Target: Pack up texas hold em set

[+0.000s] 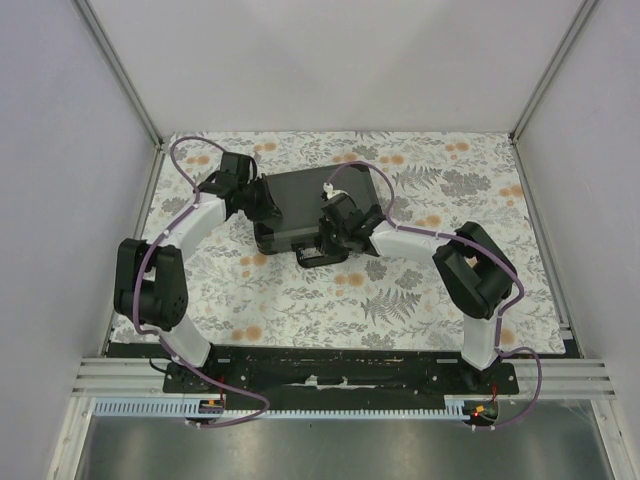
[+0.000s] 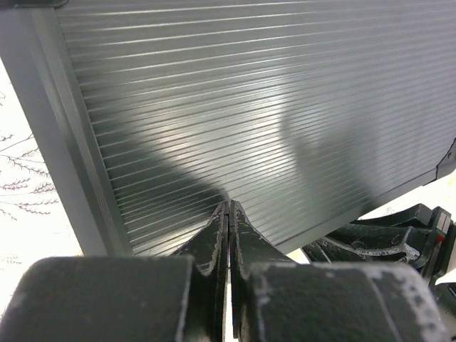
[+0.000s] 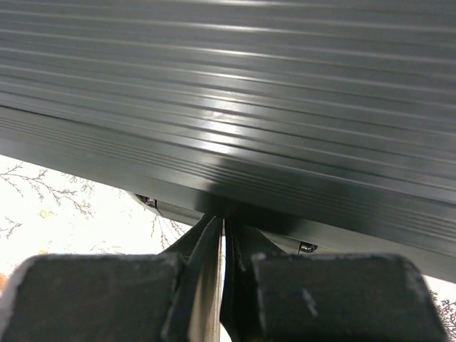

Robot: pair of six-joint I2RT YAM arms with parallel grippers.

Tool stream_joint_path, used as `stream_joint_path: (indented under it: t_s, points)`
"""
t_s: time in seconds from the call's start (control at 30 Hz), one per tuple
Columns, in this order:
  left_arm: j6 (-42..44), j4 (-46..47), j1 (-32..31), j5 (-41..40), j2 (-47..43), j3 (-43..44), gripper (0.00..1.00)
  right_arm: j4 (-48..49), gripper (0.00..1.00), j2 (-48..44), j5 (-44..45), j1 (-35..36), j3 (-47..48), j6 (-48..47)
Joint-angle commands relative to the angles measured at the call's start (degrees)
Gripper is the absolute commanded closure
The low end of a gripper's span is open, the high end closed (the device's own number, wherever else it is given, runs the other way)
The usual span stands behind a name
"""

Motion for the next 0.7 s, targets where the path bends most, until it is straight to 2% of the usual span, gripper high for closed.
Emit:
stream_joint_path:
  t_s: [0.0, 0.67]
  points:
    - [-2.1, -3.5, 0.1, -3.7, -1.3, -3.9, 0.98, 4.5, 0.91, 0.0, 4.6, 0.7, -0.2, -0.3]
    - [-2.6, -6.5, 0.1, -6.1, -0.8, -8.1, 0.98, 17.7, 0.89, 1.2, 15.9, 3.6, -7.1, -2.2]
